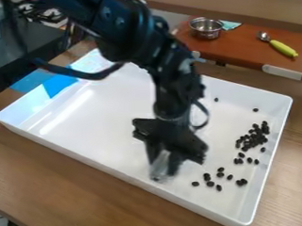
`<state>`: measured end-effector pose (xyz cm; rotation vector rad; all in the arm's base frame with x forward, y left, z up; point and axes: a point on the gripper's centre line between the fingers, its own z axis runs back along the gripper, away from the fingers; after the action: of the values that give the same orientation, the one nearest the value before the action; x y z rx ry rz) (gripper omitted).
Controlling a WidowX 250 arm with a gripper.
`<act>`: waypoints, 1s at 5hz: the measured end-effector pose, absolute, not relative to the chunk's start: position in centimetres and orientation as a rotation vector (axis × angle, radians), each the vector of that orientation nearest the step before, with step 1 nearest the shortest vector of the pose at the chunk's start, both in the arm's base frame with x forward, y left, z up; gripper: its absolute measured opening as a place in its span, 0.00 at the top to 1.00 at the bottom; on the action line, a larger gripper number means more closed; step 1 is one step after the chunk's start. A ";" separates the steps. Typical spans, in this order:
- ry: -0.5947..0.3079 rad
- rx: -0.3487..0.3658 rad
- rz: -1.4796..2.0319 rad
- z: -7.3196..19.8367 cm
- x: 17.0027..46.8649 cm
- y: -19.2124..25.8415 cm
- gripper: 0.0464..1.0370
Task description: Sweep into pile
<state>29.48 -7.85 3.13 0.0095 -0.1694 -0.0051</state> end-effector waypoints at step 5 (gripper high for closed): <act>-0.104 -0.215 0.314 3.3 30.9 -14.2 0.65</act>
<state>30.87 -14.20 3.26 -0.2152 -0.1043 0.3136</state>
